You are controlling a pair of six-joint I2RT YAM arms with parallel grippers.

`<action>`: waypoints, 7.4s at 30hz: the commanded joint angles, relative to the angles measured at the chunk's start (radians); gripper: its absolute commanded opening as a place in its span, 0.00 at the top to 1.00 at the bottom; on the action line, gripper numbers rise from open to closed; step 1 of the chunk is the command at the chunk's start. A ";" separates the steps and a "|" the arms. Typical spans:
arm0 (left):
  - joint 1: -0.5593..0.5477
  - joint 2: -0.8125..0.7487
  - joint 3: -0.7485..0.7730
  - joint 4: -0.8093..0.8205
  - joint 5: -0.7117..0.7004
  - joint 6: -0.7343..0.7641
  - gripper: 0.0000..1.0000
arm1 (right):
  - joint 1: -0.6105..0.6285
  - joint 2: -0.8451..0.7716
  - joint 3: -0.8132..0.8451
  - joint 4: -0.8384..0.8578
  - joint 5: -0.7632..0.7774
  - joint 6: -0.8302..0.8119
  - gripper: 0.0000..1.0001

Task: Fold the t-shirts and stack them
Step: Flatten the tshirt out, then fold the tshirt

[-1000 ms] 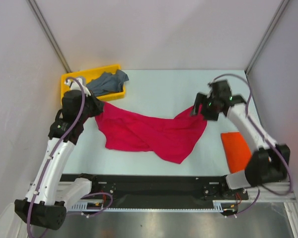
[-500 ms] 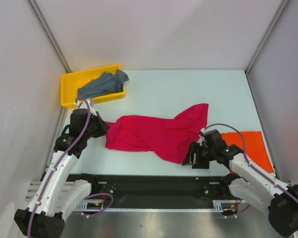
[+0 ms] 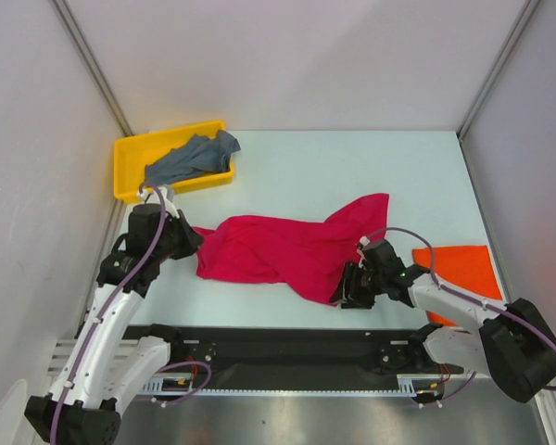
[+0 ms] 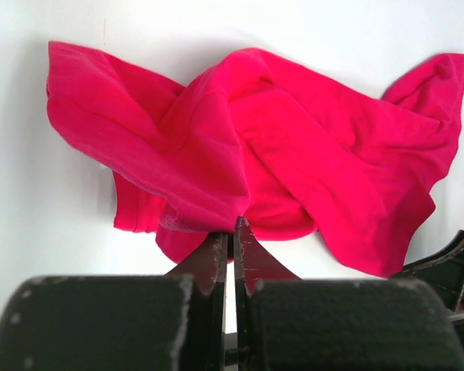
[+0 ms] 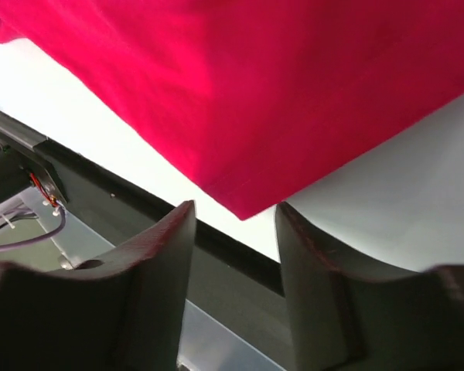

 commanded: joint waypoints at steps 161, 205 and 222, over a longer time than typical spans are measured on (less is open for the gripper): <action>-0.007 0.054 0.487 -0.250 -0.172 -0.083 1.00 | -0.230 -0.059 0.703 -0.525 0.158 -0.166 1.00; 0.009 0.807 0.764 0.513 0.058 0.316 1.00 | -0.490 0.183 0.825 -0.124 0.236 -0.312 1.00; 0.104 1.109 0.782 0.634 0.197 0.166 1.00 | -0.621 0.747 1.052 -0.182 0.055 -0.361 1.00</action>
